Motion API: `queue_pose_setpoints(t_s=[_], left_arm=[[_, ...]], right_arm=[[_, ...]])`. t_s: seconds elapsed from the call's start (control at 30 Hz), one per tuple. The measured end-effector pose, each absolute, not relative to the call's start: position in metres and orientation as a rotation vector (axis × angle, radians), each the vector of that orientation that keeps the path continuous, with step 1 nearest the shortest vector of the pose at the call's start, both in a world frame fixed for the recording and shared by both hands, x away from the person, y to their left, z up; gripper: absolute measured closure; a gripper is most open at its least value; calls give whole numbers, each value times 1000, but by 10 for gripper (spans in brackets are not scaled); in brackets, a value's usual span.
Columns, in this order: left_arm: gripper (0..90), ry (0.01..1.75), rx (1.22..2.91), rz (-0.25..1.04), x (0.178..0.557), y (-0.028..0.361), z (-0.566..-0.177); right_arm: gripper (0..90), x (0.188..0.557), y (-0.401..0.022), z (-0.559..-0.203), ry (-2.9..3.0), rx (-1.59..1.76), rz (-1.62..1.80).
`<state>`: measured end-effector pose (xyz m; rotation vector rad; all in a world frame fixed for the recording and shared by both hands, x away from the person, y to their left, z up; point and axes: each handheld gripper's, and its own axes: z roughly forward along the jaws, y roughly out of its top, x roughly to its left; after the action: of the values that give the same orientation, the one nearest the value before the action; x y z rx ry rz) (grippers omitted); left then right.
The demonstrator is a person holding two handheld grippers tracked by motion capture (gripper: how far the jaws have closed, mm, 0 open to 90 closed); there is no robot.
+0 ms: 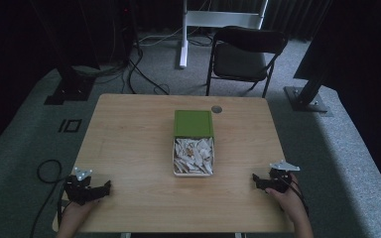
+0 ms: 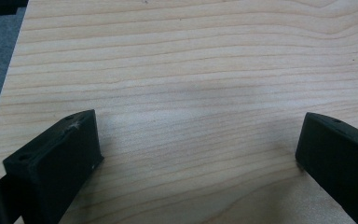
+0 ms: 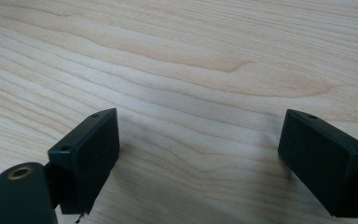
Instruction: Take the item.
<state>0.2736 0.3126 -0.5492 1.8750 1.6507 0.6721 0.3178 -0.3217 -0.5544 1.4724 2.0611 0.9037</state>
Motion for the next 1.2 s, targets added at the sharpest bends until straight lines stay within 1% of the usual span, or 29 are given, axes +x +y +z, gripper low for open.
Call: queue_pose_setpoints(t_s=[0.53, 0.97, 1.2], left_arm=[[7, 1651, 1873, 672, 274, 313, -549], [7, 1651, 1872, 672, 274, 312, -549], [7, 1651, 1875, 672, 274, 313, -549]], right_arm=[[118, 317, -323, -554, 2071, 1475, 939], [118, 316, -315, -554, 2080, 1457, 909], [118, 317, -306, -547, 2108, 1463, 925]])
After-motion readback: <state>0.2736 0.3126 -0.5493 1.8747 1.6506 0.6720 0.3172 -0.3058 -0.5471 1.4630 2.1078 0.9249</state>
